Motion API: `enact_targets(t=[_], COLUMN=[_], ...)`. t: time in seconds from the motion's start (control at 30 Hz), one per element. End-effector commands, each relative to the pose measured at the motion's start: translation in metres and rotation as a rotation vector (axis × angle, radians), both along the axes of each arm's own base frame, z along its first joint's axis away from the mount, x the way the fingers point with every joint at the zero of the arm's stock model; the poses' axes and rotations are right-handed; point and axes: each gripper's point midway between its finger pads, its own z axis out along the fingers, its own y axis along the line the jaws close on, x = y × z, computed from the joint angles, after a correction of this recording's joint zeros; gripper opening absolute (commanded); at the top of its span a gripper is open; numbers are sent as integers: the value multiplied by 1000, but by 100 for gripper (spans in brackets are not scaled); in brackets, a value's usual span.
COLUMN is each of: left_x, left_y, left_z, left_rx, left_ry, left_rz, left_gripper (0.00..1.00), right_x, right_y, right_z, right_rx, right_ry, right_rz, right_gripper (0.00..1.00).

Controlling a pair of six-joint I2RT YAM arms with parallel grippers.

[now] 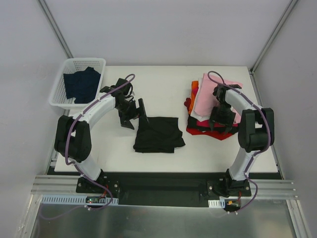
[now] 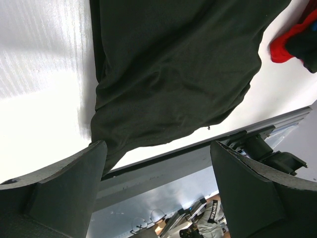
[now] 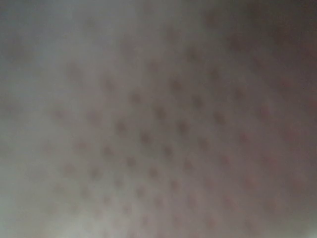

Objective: Fold and stack the t-shirts
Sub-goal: Put the neatly folded tshirt into the corner of the board with the right arm

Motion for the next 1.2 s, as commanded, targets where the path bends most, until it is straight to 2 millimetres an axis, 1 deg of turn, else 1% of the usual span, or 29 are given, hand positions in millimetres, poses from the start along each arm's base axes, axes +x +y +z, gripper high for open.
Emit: enact_targets(t=[0.0,0.07,0.17,0.27,0.4,0.5,0.6,0.7,0.83,1.03,1.17], left_x=[1,1,3,6,10,13,16,20,22,30,31], left_y=[-3,-3,-4,-6,-9,-12,-17,-23,-36,-51,-58], left_z=[4,3,2,2,3,3,4,3,1,-1,-2], left_rx=[3,1,2,-4,-13,-17,-21,-25,-36,-56,-64], left_ry=[-25,-20,-22,-20,-21,-20,-25,-31,-31,-32,-28], left_rz=[-14,-14,-16,-18,-20,-19,-26,-30,-46,-59,-74], left_gripper=[86,86,87,86,86,86,87,87,87,87,87], right_x=[-37,-36,-30,-26,-22,-18,-13,-12,-21,-38,-48], right_y=[-10,-10,-2,9,19,35,43,45,44,42,41], right_z=[-1,-3,-3,1,10,19,36,52,71,87,107], right_rx=[16,25,72,112,133,205,242,254,254,251,262], right_ry=[183,192,188,170,152,133,86,61,62,68,34], right_rz=[-4,5,19,36,50,63,82,86,89,93,92], right_gripper=[65,65,63,63,63,64,64,67,68,68,68])
